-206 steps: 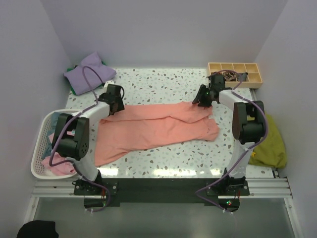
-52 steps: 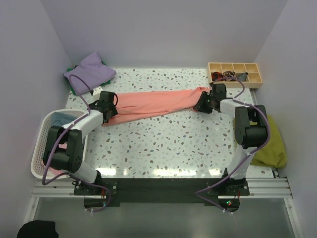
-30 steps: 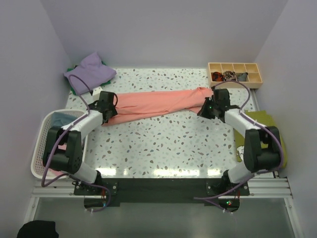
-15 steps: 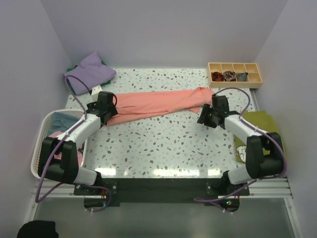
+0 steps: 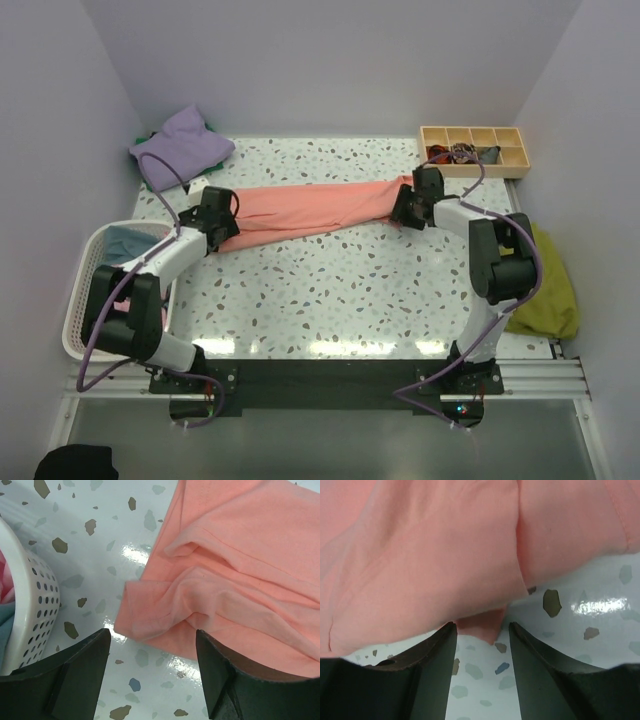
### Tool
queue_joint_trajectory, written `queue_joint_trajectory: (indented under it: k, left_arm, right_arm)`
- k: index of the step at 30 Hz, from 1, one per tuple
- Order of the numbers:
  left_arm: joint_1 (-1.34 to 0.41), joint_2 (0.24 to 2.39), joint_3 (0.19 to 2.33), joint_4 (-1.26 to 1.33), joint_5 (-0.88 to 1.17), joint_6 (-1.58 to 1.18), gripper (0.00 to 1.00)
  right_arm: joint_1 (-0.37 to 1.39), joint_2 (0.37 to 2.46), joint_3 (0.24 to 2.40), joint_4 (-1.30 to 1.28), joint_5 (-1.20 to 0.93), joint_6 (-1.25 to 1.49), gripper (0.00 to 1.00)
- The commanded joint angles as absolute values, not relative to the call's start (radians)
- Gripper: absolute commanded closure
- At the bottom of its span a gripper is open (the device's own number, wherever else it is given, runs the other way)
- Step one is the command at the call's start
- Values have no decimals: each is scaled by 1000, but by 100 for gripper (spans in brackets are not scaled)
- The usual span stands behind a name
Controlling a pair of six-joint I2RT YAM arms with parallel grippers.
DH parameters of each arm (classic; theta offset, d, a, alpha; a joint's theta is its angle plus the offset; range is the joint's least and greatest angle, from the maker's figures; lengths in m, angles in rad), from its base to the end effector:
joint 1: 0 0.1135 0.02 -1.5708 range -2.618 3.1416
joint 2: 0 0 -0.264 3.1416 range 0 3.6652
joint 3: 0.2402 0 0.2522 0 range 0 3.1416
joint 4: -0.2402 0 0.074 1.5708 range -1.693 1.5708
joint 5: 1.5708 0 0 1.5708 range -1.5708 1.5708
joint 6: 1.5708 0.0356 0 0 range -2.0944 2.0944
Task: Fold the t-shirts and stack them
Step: Fold the flattened tshirt in 1/3 of the way
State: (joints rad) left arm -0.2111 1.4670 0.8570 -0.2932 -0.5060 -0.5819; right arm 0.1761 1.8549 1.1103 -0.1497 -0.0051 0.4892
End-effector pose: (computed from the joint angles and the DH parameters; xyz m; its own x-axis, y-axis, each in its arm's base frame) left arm 0.2900 -0.0445 0.2024 -0.5810 -0.3671 -0.7264 -0.5140 0.8575 -0.0223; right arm 0.3774 0.0673 0.1596 -0.7615 0.3418 -0.5508 0.2034 0.9327 0.2977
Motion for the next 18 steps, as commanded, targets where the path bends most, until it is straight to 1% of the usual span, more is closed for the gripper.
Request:
queue_joint_trajectory:
  k: [1,6,7,8,9,10,11,12,13,15,18]
  left_arm:
    - [-216,1489,884,-253,-526,-574,26]
    - [-218,1505,885,-253,-523,-571,26]
    - [-216,1506,887,-252,-522,-568,26]
    - [-216,1508,885,-255,-522,-568,26]
    - [-218,1508,885,-255,-523,-568,26]
    - [-216,1508,881,-256,-525,-566,26]
    - [-216,1509,882,-256,-525,-566,26]
    - [-216,1509,879,-258,-525,-565,26]
    - [-216,1512,880,-261,-528,-566,26]
    - [-216,1509,881,-265,-531,-566,26]
    - [-216,1499,884,-270,-535,-566,26]
  right_arm:
    - [179,1913,1173,-132,21,495,49]
    - [181,1989,1216,-141,18,509,51]
    - [184,1996,1232,-150,26,511,56]
    - [187,1999,1232,-156,38,509,60]
    - [189,2006,1232,-164,44,506,67]
    - [187,2009,1236,-172,51,503,75]
    - [189,2010,1236,-178,55,500,91]
    - [189,2010,1233,-181,57,497,97]
    - [189,1997,1224,-181,54,492,100]
    - [189,1968,1204,-178,35,482,100]
    - [193,1852,1137,-189,25,465,100]
